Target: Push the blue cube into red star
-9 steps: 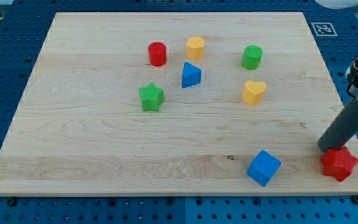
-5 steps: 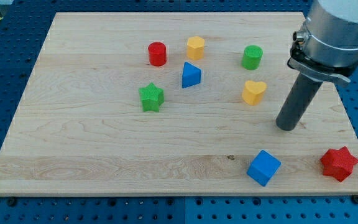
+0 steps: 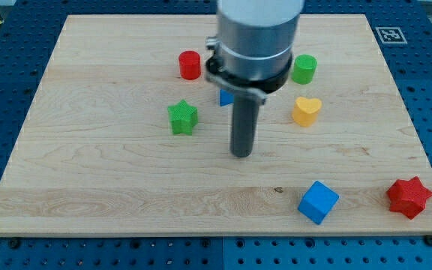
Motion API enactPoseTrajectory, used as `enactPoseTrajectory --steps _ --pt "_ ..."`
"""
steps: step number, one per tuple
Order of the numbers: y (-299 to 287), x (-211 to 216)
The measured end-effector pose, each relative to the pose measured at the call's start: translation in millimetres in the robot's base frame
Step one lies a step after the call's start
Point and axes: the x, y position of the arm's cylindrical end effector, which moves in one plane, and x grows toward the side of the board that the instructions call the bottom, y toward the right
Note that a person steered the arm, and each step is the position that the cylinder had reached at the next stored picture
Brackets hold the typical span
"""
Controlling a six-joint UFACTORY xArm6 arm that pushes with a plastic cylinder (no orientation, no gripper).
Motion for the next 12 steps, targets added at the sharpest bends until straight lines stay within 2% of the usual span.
enactPoseTrajectory --steps 1,2,4,8,12 --pt "-12 33" --pt "-13 47" --pt "-13 49" --pt "5 80" --pt "41 75"
